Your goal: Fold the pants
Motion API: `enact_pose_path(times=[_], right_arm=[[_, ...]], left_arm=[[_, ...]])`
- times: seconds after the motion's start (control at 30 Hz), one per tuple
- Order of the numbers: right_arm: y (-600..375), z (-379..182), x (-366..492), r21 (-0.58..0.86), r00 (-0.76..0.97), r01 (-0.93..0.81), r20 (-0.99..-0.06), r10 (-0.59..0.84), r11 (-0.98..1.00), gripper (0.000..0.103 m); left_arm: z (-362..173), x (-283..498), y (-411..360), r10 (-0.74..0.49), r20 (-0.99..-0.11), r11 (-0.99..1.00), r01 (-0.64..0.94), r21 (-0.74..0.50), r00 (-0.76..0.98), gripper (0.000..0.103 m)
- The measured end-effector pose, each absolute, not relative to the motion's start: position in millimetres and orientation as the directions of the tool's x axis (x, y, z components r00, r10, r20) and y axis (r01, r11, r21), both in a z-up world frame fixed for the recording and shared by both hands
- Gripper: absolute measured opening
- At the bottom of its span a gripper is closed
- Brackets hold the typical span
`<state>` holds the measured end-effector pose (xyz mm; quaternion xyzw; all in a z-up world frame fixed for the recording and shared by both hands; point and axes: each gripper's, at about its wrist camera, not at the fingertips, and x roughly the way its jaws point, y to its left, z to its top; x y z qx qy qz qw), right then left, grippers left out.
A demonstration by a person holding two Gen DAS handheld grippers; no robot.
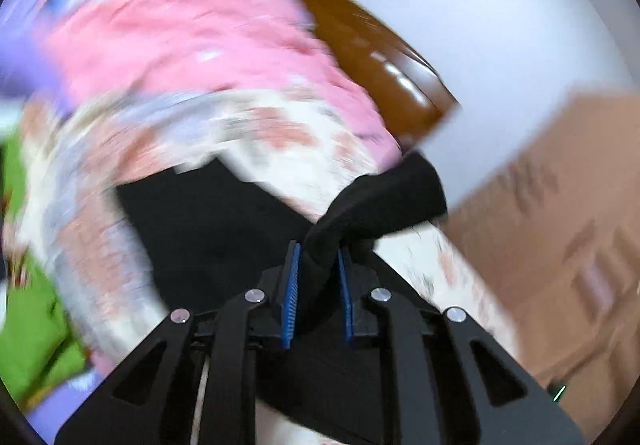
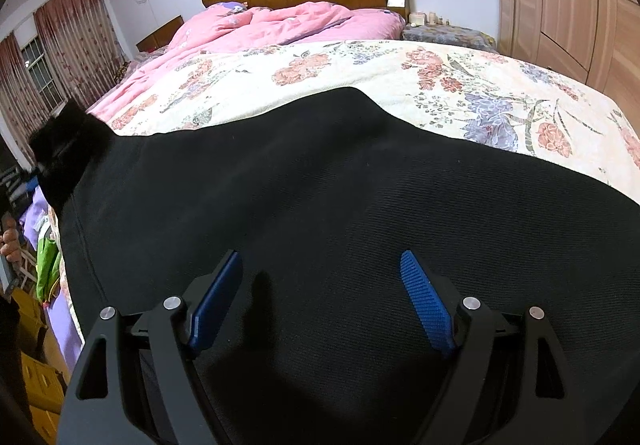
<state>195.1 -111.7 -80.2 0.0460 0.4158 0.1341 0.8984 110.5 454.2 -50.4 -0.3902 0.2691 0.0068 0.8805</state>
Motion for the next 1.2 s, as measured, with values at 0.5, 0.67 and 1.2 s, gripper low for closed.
enact_pose_path(times=[0.5,0.67,1.2], right_arm=[[-109,-82,197,0.159,0.614,-0.203,-0.748,0.252,0.966,0.080],[-110,-82,197,0.162,0.614,-0.203,-0.747,0.254,0.966,0.080],[-93,-73,191,0.103,0.620,-0.228,-0.752,0.226,0.968,0.081]], left_arm=[[-92,119,490,-0.221,-0.484,0.620,-0.261,-0.740,0.846,0.045],[-82,128,485,-0.150,-0.522,0.705,-0.279,-0.651,0.840,0.020],[-37,107,398,0.465,-0.554,0.837,-0.547,0.020,0.691,0.095]])
